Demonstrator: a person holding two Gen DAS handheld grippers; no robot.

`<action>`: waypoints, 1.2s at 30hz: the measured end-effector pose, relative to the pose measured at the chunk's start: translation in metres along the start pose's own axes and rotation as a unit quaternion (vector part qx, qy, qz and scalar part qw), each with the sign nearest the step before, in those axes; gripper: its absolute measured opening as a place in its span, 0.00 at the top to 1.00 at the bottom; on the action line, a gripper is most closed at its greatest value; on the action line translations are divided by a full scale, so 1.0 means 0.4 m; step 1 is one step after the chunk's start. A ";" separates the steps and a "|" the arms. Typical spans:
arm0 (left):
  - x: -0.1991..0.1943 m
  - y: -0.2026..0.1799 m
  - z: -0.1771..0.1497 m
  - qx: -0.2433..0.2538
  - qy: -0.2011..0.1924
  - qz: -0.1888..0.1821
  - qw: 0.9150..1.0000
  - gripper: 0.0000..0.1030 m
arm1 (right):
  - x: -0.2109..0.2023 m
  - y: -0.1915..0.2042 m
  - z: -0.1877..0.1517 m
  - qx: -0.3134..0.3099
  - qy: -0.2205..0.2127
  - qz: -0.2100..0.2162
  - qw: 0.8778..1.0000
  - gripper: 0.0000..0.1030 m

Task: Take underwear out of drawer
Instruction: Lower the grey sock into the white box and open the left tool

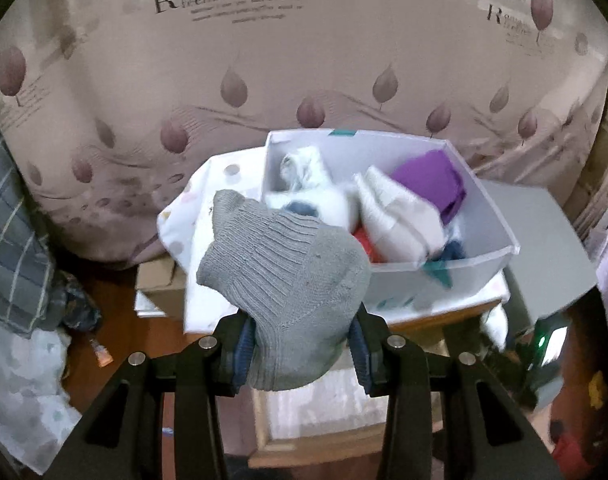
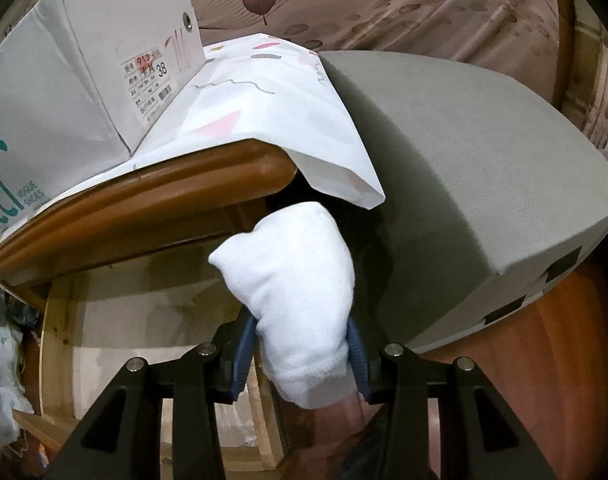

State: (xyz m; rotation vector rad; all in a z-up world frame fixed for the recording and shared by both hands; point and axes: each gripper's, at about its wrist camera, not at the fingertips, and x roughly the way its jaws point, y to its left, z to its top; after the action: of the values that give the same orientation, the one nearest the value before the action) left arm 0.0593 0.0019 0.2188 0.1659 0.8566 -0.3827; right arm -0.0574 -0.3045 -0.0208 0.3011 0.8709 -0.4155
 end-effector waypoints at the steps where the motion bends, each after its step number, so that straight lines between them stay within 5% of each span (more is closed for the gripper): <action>1: 0.011 -0.007 0.018 0.001 0.004 -0.008 1.000 0.63 | -0.002 0.000 -0.001 0.000 -0.002 -0.001 1.000 0.60; 14: 0.142 -0.015 0.173 -0.013 0.013 -0.024 1.000 0.63 | -0.004 -0.024 0.014 0.017 -0.006 -0.010 1.000 0.60; 36: 0.361 -0.028 0.157 -0.008 0.061 -0.001 0.998 0.55 | 0.006 -0.009 0.008 -0.001 0.006 -0.003 1.000 0.60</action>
State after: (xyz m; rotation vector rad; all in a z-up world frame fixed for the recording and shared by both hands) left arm 0.1844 -0.0648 0.1495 0.1749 0.9798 -0.3693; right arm -0.0554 -0.3096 -0.0211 0.2983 0.8845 -0.4189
